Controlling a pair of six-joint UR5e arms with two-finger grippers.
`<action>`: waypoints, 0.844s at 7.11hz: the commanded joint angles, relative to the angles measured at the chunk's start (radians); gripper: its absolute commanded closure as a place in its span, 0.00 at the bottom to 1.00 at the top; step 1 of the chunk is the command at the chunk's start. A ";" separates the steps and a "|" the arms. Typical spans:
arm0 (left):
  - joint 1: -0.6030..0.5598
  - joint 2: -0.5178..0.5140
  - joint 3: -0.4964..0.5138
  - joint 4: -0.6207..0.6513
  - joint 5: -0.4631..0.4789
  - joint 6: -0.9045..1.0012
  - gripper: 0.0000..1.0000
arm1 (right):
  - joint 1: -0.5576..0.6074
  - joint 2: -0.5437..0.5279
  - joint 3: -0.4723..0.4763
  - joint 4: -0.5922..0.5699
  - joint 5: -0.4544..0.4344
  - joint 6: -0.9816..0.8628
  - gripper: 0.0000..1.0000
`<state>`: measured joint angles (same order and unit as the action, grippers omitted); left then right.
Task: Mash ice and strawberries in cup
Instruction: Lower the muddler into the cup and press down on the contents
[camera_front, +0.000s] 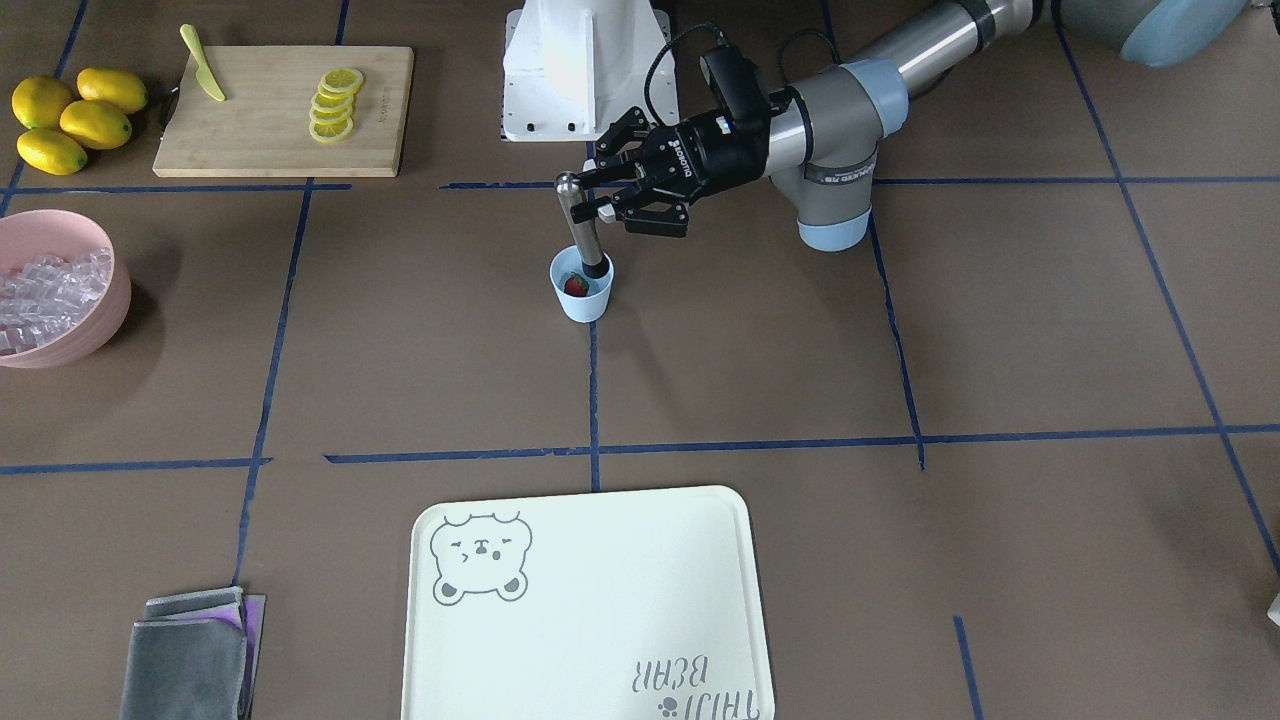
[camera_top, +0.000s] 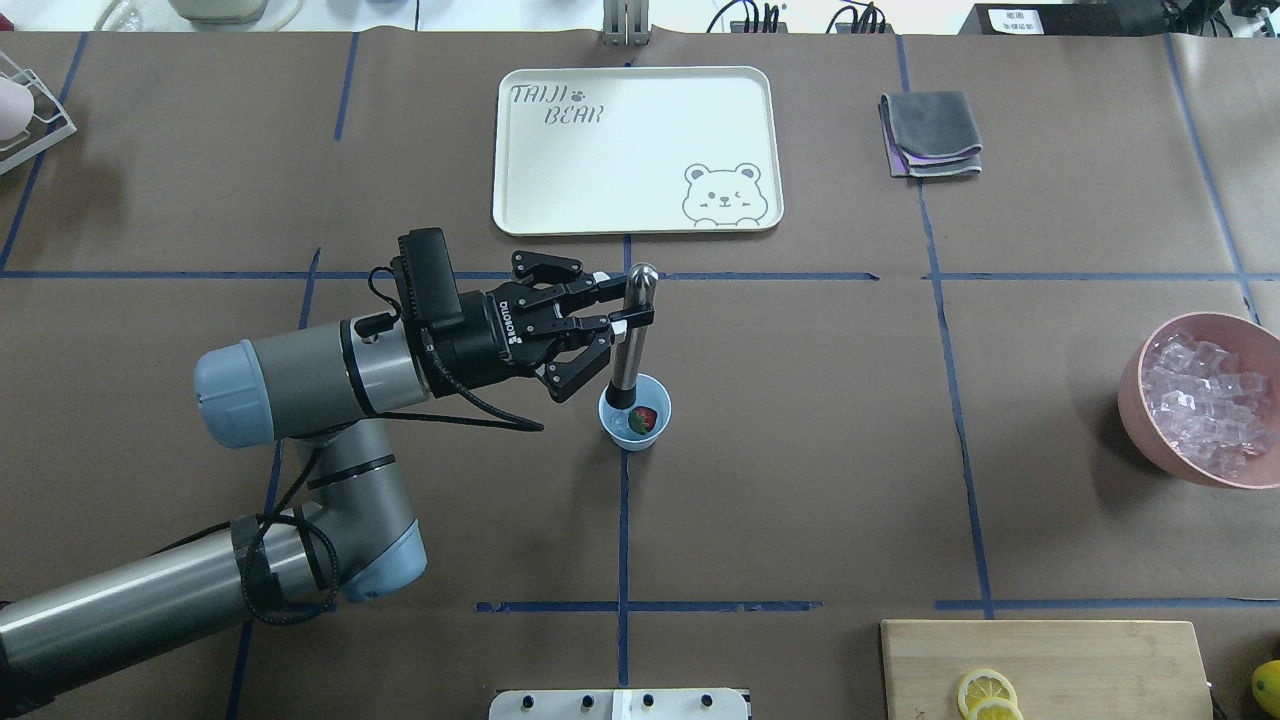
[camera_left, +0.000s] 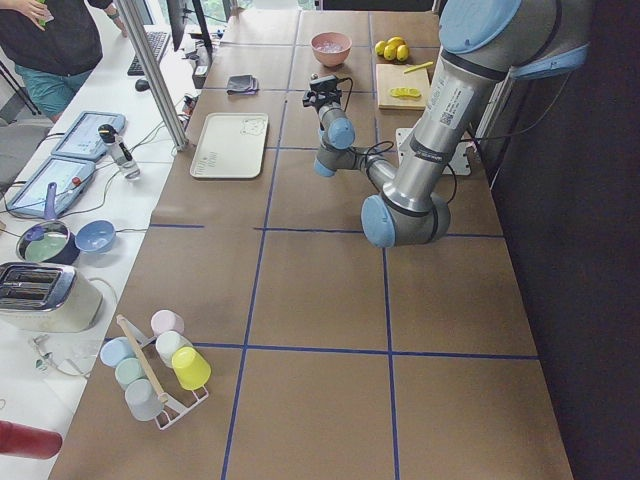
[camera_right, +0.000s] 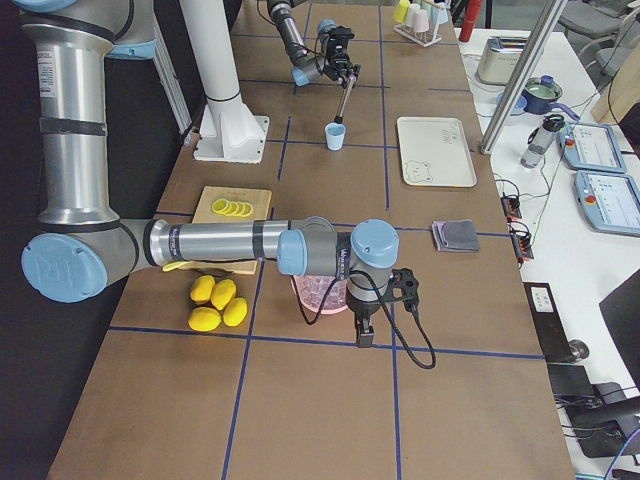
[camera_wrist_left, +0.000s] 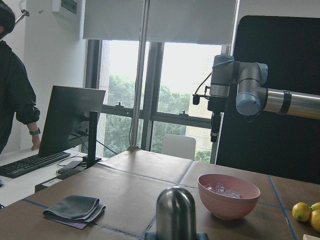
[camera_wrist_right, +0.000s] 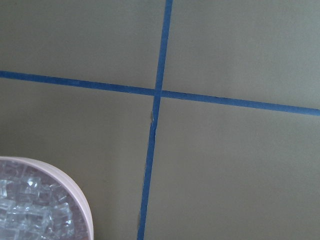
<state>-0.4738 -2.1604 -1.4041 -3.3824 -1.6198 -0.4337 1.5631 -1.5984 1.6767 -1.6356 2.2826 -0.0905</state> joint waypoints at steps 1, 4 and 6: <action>0.026 0.005 0.002 -0.003 0.021 0.001 1.00 | 0.000 -0.002 0.000 -0.001 0.000 0.000 0.01; 0.033 -0.002 0.055 -0.029 0.059 0.001 1.00 | 0.000 0.000 0.000 0.000 0.000 0.000 0.01; 0.044 -0.004 0.082 -0.048 0.064 0.003 1.00 | 0.000 0.000 0.000 -0.001 0.000 0.000 0.01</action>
<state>-0.4375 -2.1640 -1.3376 -3.4187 -1.5601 -0.4322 1.5631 -1.5984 1.6768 -1.6356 2.2826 -0.0905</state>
